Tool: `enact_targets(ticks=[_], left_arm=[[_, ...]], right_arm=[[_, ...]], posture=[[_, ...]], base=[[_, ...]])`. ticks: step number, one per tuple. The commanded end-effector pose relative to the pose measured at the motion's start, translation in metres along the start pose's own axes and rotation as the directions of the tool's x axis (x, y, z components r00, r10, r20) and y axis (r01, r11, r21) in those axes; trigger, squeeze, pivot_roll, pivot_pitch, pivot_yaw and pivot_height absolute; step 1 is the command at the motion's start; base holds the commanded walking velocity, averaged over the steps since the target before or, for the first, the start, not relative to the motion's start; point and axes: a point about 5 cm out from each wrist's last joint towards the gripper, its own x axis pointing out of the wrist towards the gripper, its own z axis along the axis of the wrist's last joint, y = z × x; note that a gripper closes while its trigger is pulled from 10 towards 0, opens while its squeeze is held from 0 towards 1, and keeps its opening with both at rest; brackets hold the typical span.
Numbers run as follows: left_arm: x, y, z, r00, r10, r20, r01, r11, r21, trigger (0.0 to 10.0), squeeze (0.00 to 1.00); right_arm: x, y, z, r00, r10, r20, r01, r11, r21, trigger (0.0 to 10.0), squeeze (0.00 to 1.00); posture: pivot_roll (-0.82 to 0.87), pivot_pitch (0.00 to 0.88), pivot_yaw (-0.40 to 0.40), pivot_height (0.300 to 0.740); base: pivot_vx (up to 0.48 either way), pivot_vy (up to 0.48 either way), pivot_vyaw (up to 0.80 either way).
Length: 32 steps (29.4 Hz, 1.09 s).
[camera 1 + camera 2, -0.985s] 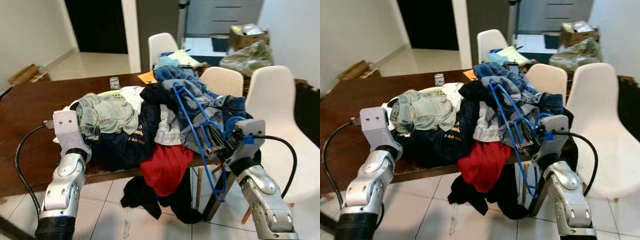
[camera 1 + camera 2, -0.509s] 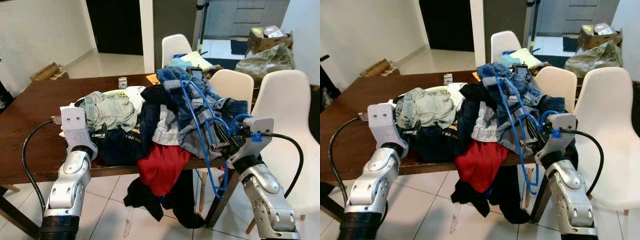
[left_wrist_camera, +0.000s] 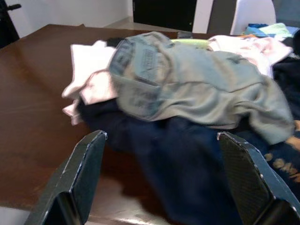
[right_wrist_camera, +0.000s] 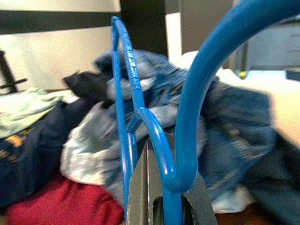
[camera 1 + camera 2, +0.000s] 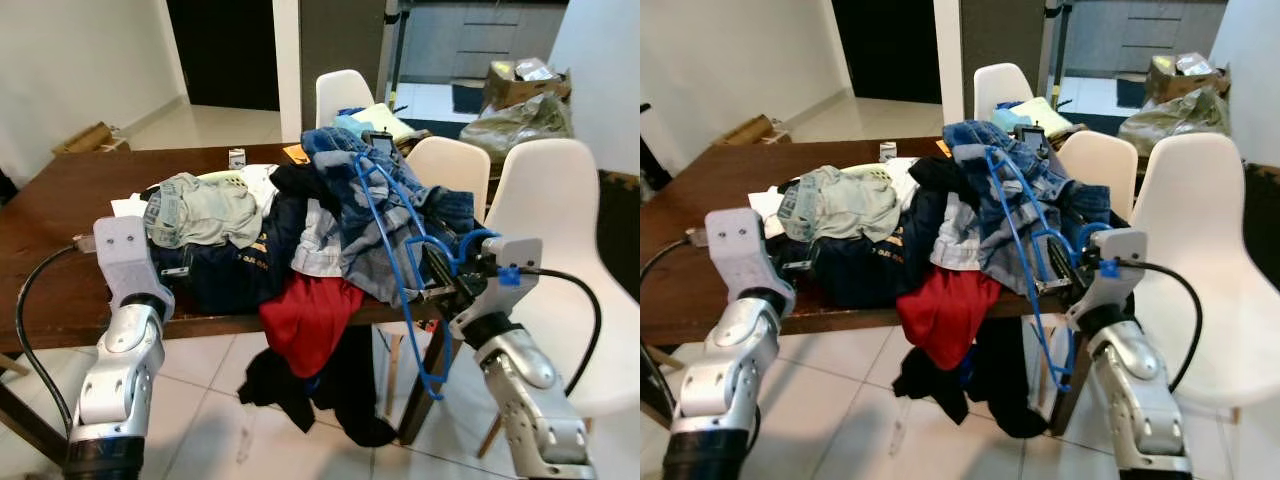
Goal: Hang hanger
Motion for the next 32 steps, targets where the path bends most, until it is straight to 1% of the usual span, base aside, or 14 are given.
enact_targets(ticks=[1, 3, 6, 11, 13, 15, 16, 17, 20, 23, 25, 27, 29, 32], left_arm=[[0.003, 0.010, -0.001, 1.000, 0.025, -0.007, -0.025, 1.000, 0.005, 10.0, 0.00], [0.003, 0.010, -0.001, 1.000, 0.025, -0.007, -0.025, 1.000, 0.005, 10.0, 0.00], [0.007, 0.012, 0.001, 1.000, 0.007, 0.001, -0.007, 1.000, -0.021, 10.0, 0.00], [0.010, 0.016, 0.003, 1.000, 0.024, 0.013, -0.024, 1.000, -0.011, 10.0, 0.00], [0.011, 0.022, 0.002, 0.999, 0.054, 0.009, -0.054, 0.999, 0.002, 10.0, 0.00], [0.011, 0.022, 0.002, 0.999, 0.054, 0.009, -0.054, 0.999, 0.002, 10.0, 0.00], [0.011, 0.027, 0.001, 0.997, 0.078, 0.002, -0.078, 0.997, 0.010, 10.0, 0.00], [0.011, 0.027, 0.001, 0.997, 0.078, 0.002, -0.078, 0.997, 0.010, 10.0, 0.00], [0.012, 0.043, 0.002, 0.988, 0.151, 0.009, -0.152, 0.988, 0.020, 10.0, 0.00], [0.013, 0.046, 0.003, 0.986, 0.163, 0.018, -0.163, 0.986, 0.019, 10.0, 0.00], [0.017, 0.049, 0.006, 0.985, 0.171, 0.029, -0.171, 0.985, 0.005, 10.0, 0.00], [0.027, 0.053, 0.012, 0.985, 0.162, 0.059, -0.161, 0.987, -0.020, 10.0, 0.00], [0.030, 0.053, 0.014, 0.985, 0.158, 0.070, -0.157, 0.987, -0.023, 10.0, 0.00], [0.030, 0.053, 0.014, 0.985, 0.158, 0.070, -0.157, 0.987, -0.023, 10.0, 0.00]], right_arm=[[0.000, 0.002, -0.003, 1.000, 0.003, -0.008, -0.002, 1.000, 0.013, 10.0, 0.00], [0.000, 0.002, -0.003, 1.000, 0.003, -0.008, -0.002, 1.000, 0.013, 10.0, 0.00], [0.001, 0.002, -0.004, 1.000, 0.002, -0.015, -0.002, 1.000, 0.012, 10.0, 0.00], [0.001, 0.001, -0.004, 1.000, -0.003, -0.024, 0.003, 1.000, 0.006, 10.0, 0.00], [0.001, 0.001, -0.004, 1.000, -0.006, -0.027, 0.007, 1.000, 0.004, 10.0, 0.00], [0.001, 0.001, -0.004, 1.000, -0.006, -0.027, 0.007, 1.000, 0.004, 10.0, 0.00], [0.001, 0.000, -0.004, 1.000, -0.008, -0.028, 0.008, 1.000, 0.003, 10.0, 0.00], [0.001, 0.000, -0.004, 1.000, -0.008, -0.028, 0.008, 1.000, 0.003, 10.0, 0.00], [0.000, 0.000, -0.005, 0.999, -0.008, -0.031, 0.008, 1.000, 0.001, 10.0, 0.00], [0.000, -0.001, -0.004, 0.999, -0.007, -0.032, 0.007, 1.000, 0.000, 10.0, 0.00], [0.000, -0.001, -0.004, 0.999, -0.007, -0.032, 0.007, 1.000, 0.000, 10.0, 0.00], [0.000, 0.000, -0.005, 0.999, -0.004, -0.034, 0.004, 1.000, 0.000, 10.0, 0.00], [0.000, 0.000, -0.005, 0.999, -0.003, -0.035, 0.003, 1.000, -0.001, 10.0, 0.00], [0.000, 0.000, -0.005, 0.999, -0.003, -0.035, 0.003, 1.000, -0.001, 10.0, 0.00]], posture=[[-0.02, 0.000, 0.015, 0.740], [-0.02, 0.000, 0.015, 0.740], [-0.02, 0.000, 0.012, 0.740], [-0.03, 0.000, 0.011, 0.740], [-0.03, 0.000, 0.011, 0.740], [-0.03, 0.000, 0.011, 0.740], [-0.03, 0.000, 0.010, 0.740], [-0.03, 0.000, 0.010, 0.740], [-0.03, 0.000, 0.005, 0.740], [-0.03, 0.000, 0.002, 0.740], [-0.02, 0.000, -0.004, 0.740], [-0.02, 0.000, -0.012, 0.740], [-0.02, 0.000, -0.013, 0.740], [-0.02, 0.000, -0.013, 0.740]], base=[[0.000, 0.000, 0.00], [0.000, 0.000, 0.00], [0.000, 0.000, 0.00], [0.000, 0.000, 0.00], [0.000, 0.000, 0.00], [0.000, 0.000, 0.00], [0.000, 0.000, 0.00], [0.000, 0.000, 0.00], [0.000, 0.000, 0.00], [0.000, 0.000, 0.00], [0.000, 0.000, 0.00], [0.000, 0.000, 0.00], [0.000, 0.000, 0.00], [0.000, 0.000, 0.00]])
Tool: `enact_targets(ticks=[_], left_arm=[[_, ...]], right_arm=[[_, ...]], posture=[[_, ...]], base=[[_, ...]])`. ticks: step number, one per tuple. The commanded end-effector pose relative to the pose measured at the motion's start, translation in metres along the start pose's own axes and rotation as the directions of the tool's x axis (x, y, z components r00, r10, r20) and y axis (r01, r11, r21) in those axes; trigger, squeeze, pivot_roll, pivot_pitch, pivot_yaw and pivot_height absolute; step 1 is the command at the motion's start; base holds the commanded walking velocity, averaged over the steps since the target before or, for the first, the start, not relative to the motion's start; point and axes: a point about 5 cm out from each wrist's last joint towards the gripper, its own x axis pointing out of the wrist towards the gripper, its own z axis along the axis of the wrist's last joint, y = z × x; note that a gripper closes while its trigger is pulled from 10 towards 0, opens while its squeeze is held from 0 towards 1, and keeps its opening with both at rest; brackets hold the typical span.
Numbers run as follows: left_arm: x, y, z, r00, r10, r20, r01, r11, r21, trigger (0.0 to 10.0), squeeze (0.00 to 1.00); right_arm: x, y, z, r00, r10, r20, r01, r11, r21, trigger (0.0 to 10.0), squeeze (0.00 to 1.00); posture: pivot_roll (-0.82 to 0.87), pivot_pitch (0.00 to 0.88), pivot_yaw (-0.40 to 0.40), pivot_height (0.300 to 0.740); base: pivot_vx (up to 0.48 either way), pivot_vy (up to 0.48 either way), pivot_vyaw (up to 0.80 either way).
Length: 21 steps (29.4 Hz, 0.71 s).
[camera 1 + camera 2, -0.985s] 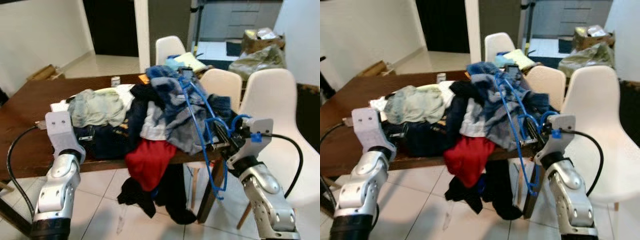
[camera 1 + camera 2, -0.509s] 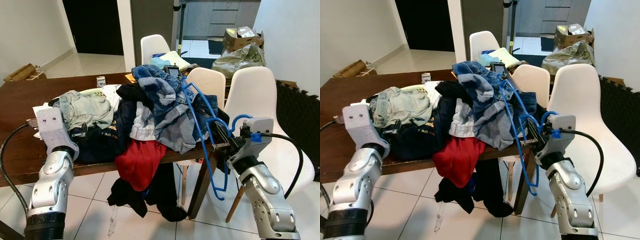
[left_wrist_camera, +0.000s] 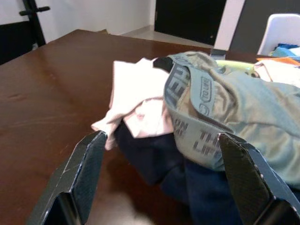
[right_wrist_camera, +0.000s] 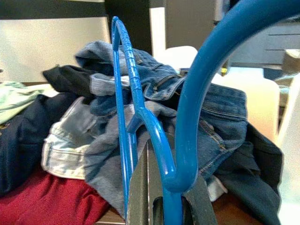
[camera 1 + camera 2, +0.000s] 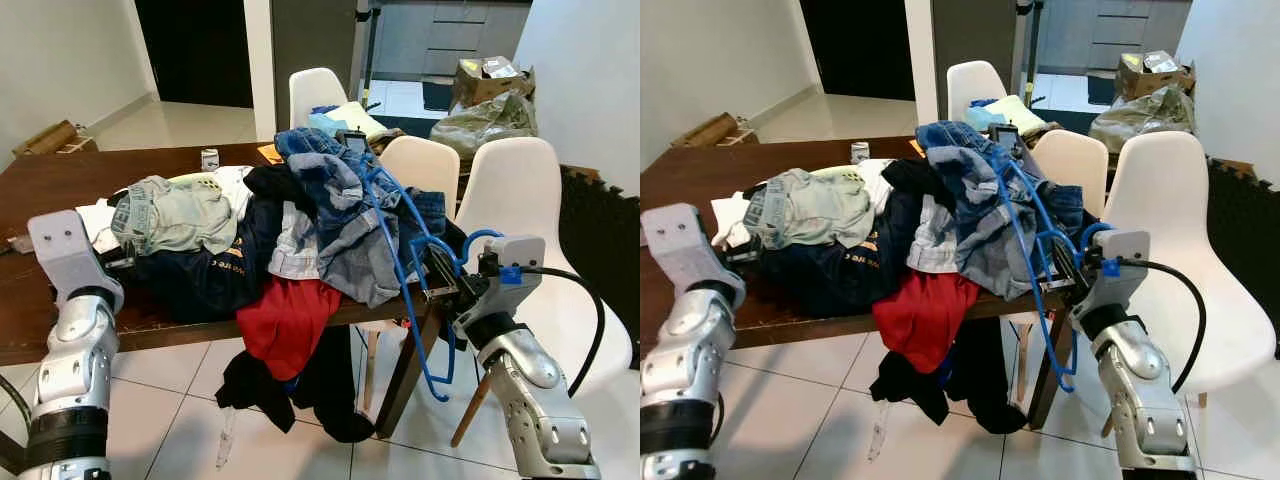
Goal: Hang hanger
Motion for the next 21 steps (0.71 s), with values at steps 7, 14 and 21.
enact_targets(ticks=[7, 14, 21], left_arm=[[0.020, -0.010, 0.000, 0.998, -0.066, 0.001, 0.066, 0.998, -0.023, 10.0, 0.00], [0.022, -0.031, -0.014, 0.989, -0.138, -0.052, 0.138, 0.990, 0.001, 10.0, 0.00], [0.021, -0.027, -0.030, 0.988, -0.117, -0.097, 0.115, 0.993, -0.026, 10.0, 0.00]], right_arm=[[0.000, 0.000, -0.002, 1.000, 0.005, -0.022, -0.005, 1.000, 0.001, 10.0, 0.00], [-0.003, -0.002, 0.001, 1.000, -0.002, -0.022, 0.002, 1.000, -0.011, 10.0, 0.00], [-0.005, -0.005, 0.002, 1.000, -0.009, -0.027, 0.008, 1.000, -0.019, 10.0, 0.00]], posture=[[-0.03, 0.000, -0.021, 0.740], [-0.06, 0.000, -0.017, 0.740], [-0.06, 0.000, -0.019, 0.740]], base=[[0.000, 0.000, 0.00], [0.000, 0.000, 0.00], [0.000, 0.000, 0.00]])
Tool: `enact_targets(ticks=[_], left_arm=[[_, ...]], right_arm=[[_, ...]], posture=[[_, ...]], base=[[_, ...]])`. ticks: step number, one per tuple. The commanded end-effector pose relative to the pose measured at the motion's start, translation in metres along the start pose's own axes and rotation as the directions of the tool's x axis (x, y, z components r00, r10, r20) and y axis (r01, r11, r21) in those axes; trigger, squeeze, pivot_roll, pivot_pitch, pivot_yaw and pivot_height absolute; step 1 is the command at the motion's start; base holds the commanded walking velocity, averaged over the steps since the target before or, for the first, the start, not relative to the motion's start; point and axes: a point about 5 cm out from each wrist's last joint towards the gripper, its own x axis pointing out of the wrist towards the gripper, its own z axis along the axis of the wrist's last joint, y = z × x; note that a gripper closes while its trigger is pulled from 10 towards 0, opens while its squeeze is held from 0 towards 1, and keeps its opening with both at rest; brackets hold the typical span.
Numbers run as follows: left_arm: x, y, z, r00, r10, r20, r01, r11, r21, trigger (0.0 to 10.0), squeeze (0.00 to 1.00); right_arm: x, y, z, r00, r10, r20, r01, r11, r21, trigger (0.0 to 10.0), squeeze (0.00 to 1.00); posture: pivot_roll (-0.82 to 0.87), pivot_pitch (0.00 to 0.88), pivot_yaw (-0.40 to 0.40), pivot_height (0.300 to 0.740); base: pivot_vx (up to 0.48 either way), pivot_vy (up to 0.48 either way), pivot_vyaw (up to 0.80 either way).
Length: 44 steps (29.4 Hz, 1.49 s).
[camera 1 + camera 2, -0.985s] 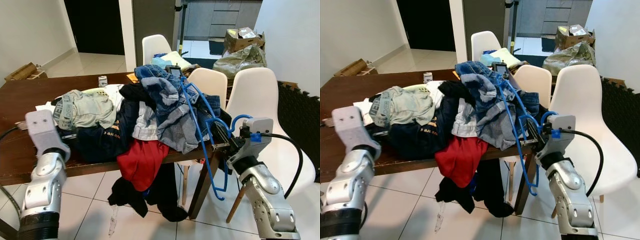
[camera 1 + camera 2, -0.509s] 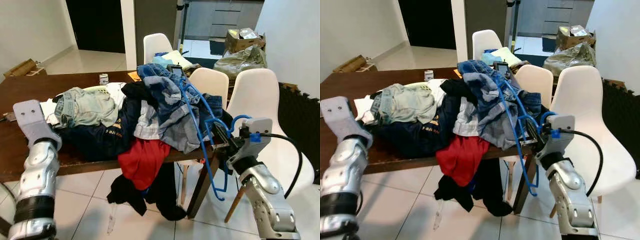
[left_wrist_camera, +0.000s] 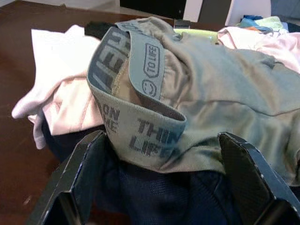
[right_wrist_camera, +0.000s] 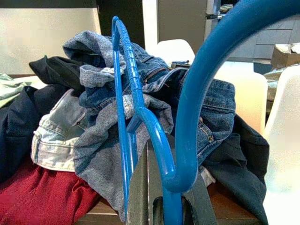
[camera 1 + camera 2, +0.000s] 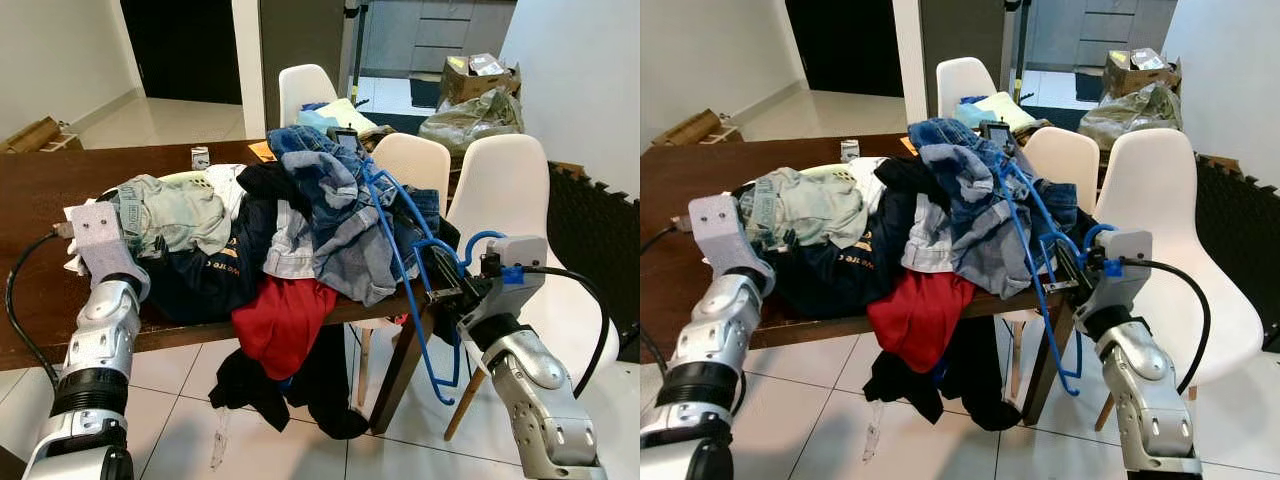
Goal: Hang hanger
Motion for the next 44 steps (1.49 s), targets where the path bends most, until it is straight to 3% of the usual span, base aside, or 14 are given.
enact_targets(ticks=[1, 11, 20, 21, 24, 25, 26, 44], left_arm=[[0.001, 0.002, -0.007, 1.000, 0.018, -0.013, -0.018, 1.000, -0.014, 10.0, 0.00], [0.003, 0.015, -0.008, 0.996, 0.086, 0.000, -0.086, 0.996, -0.024, 10.0, 0.00], [0.008, 0.025, 0.005, 0.991, 0.122, 0.058, -0.120, 0.992, -0.045, 10.0, 0.00], [0.008, 0.028, 0.006, 0.989, 0.130, 0.065, -0.127, 0.991, -0.046, 5.5, 0.00], [0.008, 0.029, 0.006, 0.989, 0.135, 0.068, -0.131, 0.990, -0.047, 5.5, 0.00], [0.008, 0.030, 0.006, 0.988, 0.138, 0.071, -0.135, 0.990, -0.047, 4.3, 0.00], [0.008, 0.030, 0.005, 0.988, 0.141, 0.069, -0.138, 0.989, -0.048, 0.0, 0.00], [0.006, 0.029, -0.006, 0.989, 0.139, 0.050, -0.136, 0.989, -0.059, 0.0, 0.00]], right_arm=[[-0.002, -0.002, 0.002, 1.000, -0.006, -0.003, 0.006, 1.000, -0.008, 10.0, 0.00], [-0.005, -0.004, 0.002, 1.000, -0.012, -0.008, 0.012, 1.000, -0.014, 10.0, 0.00], [-0.006, -0.006, 0.005, 1.000, -0.016, -0.007, 0.016, 1.000, -0.025, 10.0, 0.00], [-0.006, -0.006, 0.005, 1.000, -0.015, -0.007, 0.014, 1.000, -0.027, 10.0, 0.00], [-0.006, -0.006, 0.005, 1.000, -0.014, -0.006, 0.014, 1.000, -0.028, 10.0, 0.00], [-0.006, -0.006, 0.005, 1.000, -0.013, -0.006, 0.013, 1.000, -0.029, 10.0, 0.00], [-0.006, -0.007, 0.006, 1.000, -0.013, -0.007, 0.012, 0.999, -0.030, 10.0, 0.00], [-0.005, -0.008, 0.009, 1.000, -0.013, -0.002, 0.013, 0.999, -0.045, 10.0, 0.00]], posture=[[-0.06, 0.000, -0.018, 0.740], [-0.07, 0.000, -0.019, 0.740], [-0.09, 0.000, -0.026, 0.740], [-0.09, 0.000, -0.028, 0.740], [-0.09, 0.000, -0.028, 0.740], [-0.09, 0.000, -0.028, 0.740], [-0.09, 0.000, -0.031, 0.740], [-0.09, 0.000, -0.032, 0.740]], base=[[0.000, 0.000, 0.00], [0.000, 0.000, 0.00], [0.000, 0.000, 0.00], [0.000, 0.000, 0.00], [0.000, 0.000, 0.00], [0.000, 0.000, 0.00], [0.000, 0.000, 0.00], [0.000, 0.000, 0.00]])
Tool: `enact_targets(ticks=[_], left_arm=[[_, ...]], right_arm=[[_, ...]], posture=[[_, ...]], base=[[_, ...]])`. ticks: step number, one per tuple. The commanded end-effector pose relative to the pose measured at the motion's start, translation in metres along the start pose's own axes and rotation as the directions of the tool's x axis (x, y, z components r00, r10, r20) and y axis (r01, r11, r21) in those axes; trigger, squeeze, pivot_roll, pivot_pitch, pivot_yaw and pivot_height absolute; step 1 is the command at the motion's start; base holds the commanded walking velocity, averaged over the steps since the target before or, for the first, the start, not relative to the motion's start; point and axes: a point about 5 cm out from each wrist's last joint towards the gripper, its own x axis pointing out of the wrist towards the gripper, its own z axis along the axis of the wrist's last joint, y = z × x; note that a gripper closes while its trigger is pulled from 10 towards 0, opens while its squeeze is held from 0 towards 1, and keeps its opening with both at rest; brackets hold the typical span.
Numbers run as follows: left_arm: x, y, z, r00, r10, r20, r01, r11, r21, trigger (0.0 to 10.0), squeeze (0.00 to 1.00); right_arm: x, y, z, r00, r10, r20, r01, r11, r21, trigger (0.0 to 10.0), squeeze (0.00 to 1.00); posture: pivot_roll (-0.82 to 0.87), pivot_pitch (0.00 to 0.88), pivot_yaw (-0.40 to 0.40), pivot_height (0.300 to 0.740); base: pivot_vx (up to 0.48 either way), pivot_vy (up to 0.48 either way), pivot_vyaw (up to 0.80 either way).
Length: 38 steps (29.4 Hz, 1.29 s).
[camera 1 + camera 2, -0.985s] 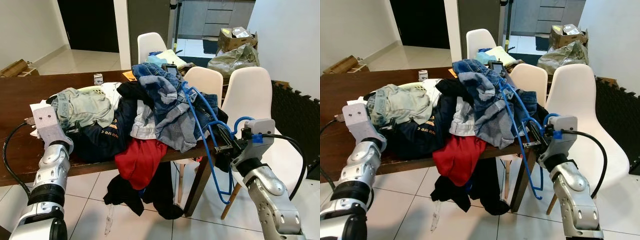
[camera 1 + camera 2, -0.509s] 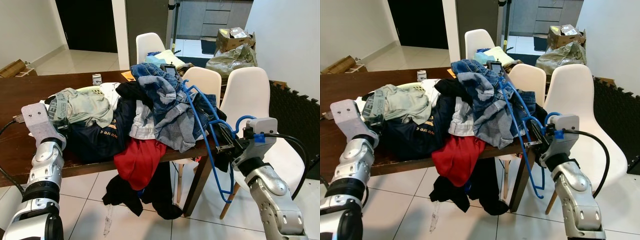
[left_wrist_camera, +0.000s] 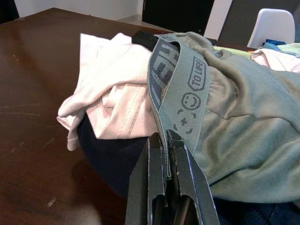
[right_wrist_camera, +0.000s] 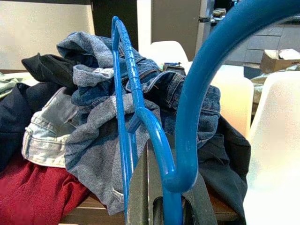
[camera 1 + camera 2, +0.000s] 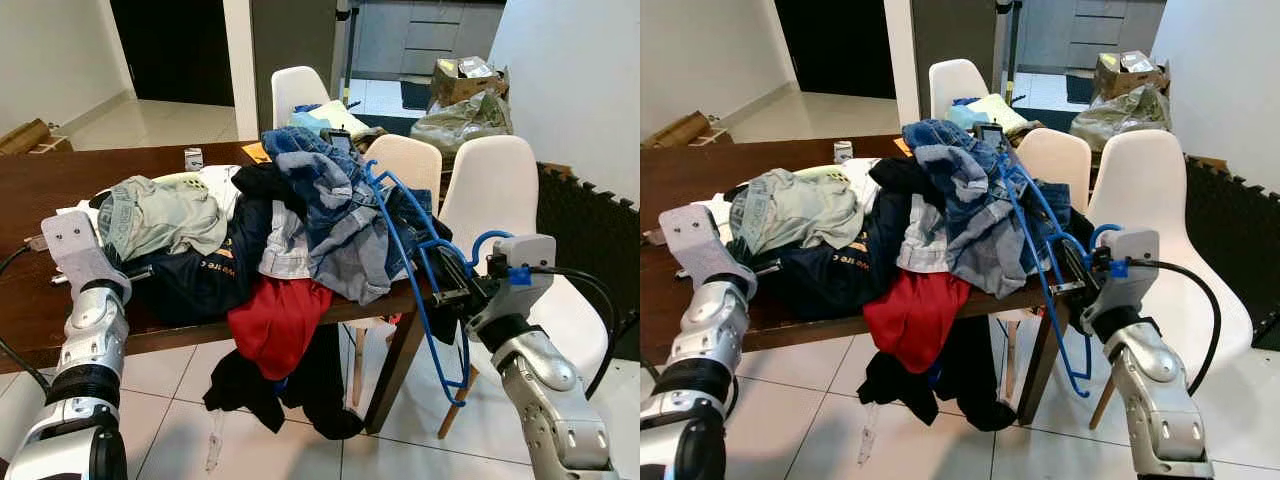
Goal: Hang hanger
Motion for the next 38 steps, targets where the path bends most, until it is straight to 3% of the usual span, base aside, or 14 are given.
enact_targets(ticks=[1, 10, 11, 15, 16, 19, 20, 21, 22, 24, 25, 27, 33, 38], left_arm=[[0.002, 0.004, 0.002, 1.000, 0.001, 0.000, -0.001, 1.000, -0.021, 0.0, 0.00], [0.007, -0.033, 0.098, 0.846, -0.438, 0.302, 0.463, 0.886, -0.012, 0.0, 0.00], [-0.009, -0.051, 0.131, 0.688, -0.630, 0.360, 0.659, 0.750, 0.054, 1.2, 0.00], [-0.018, -0.058, 0.143, 0.608, -0.704, 0.366, 0.729, 0.679, 0.094, 1.2, 0.00], [-0.042, -0.068, 0.160, 0.423, -0.830, 0.362, 0.843, 0.508, 0.179, 3.9, 0.00], [-0.042, -0.068, 0.160, 0.423, -0.830, 0.362, 0.843, 0.508, 0.179, 3.9, 0.00], [-0.073, -0.073, 0.172, 0.190, -0.925, 0.328, 0.924, 0.281, 0.258, 9.7, 0.00], [-0.073, -0.073, 0.172, 0.190, -0.925, 0.328, 0.924, 0.281, 0.258, 9.7, 0.00], [-0.104, -0.071, 0.186, -0.040, -0.941, 0.335, 0.965, 0.050, 0.258, 10.0, 0.00], [-0.104, -0.071, 0.186, -0.040, -0.941, 0.335, 0.965, 0.050, 0.258, 10.0, 0.00], [-0.128, -0.067, 0.192, -0.227, -0.922, 0.315, 0.954, -0.145, 0.263, 10.0, 0.00], [-0.141, -0.063, 0.195, -0.324, -0.892, 0.316, 0.935, -0.251, 0.252, 10.0, 0.00], [-0.155, -0.062, 0.191, -0.441, -0.792, 0.423, 0.894, -0.428, 0.131, 10.0, 0.00], [-0.153, -0.066, 0.172, -0.419, -0.775, 0.474, 0.879, -0.477, -0.004, 10.0, 0.00]], right_arm=[[0.000, -0.003, 0.004, 1.000, -0.008, 0.004, 0.008, 1.000, -0.009, 10.0, 0.00], [0.006, 0.000, 0.003, 1.000, 0.002, 0.018, -0.002, 1.000, 0.003, 10.0, 0.00], [0.009, 0.002, 0.003, 1.000, 0.007, 0.026, -0.008, 1.000, 0.009, 10.0, 0.00], [0.011, 0.003, 0.003, 1.000, 0.009, 0.028, -0.009, 1.000, 0.012, 10.0, 0.00], [0.013, 0.004, 0.003, 0.999, 0.011, 0.034, -0.012, 1.000, 0.018, 10.0, 0.00], [0.013, 0.004, 0.003, 0.999, 0.011, 0.034, -0.012, 1.000, 0.018, 10.0, 0.00], [0.014, 0.006, 0.003, 0.999, 0.015, 0.039, -0.016, 1.000, 0.023, 10.0, 0.00], [0.014, 0.006, 0.003, 0.999, 0.015, 0.039, -0.016, 1.000, 0.023, 10.0, 0.00], [0.016, 0.008, 0.003, 0.999, 0.016, 0.045, -0.018, 0.999, 0.030, 10.0, 0.00], [0.016, 0.008, 0.003, 0.999, 0.016, 0.045, -0.018, 0.999, 0.030, 10.0, 0.00], [0.017, 0.009, 0.003, 0.999, 0.015, 0.049, -0.016, 0.999, 0.035, 10.0, 0.00], [0.018, 0.008, 0.002, 0.999, 0.006, 0.048, -0.008, 0.999, 0.038, 10.0, 0.00], [0.019, -0.002, 0.001, 0.999, -0.046, 0.028, 0.045, 0.998, 0.036, 10.0, 0.00], [0.018, -0.008, -0.002, 0.997, -0.078, 0.012, 0.078, 0.997, 0.030, 10.0, 0.00]], posture=[[-0.09, 0.000, -0.032, 0.740], [-0.07, 0.000, -0.028, 0.740], [-0.05, 0.000, -0.023, 0.740], [-0.05, 0.000, -0.020, 0.740], [-0.04, 0.000, -0.016, 0.740], [-0.04, 0.000, -0.016, 0.740], [-0.04, 0.000, -0.009, 0.740], [-0.04, 0.000, -0.009, 0.740], [-0.03, 0.000, 0.001, 0.740], [-0.03, 0.000, 0.001, 0.740], [-0.03, 0.000, 0.005, 0.740], [-0.04, 0.000, 0.009, 0.740], [-0.04, 0.000, 0.019, 0.740], [-0.04, 0.000, 0.024, 0.740]], base=[[0.000, 0.000, 0.00], [0.000, 0.000, 0.00], [0.000, 0.000, 0.00], [0.000, 0.000, 0.00], [0.000, 0.000, 0.00], [0.000, 0.000, 0.00], [0.000, 0.000, 0.00], [0.000, 0.000, 0.00], [0.000, 0.000, 0.00], [0.000, 0.000, 0.00], [0.000, 0.000, 0.00], [0.000, 0.000, 0.00], [0.000, 0.000, 0.00], [0.000, 0.000, 0.00]])
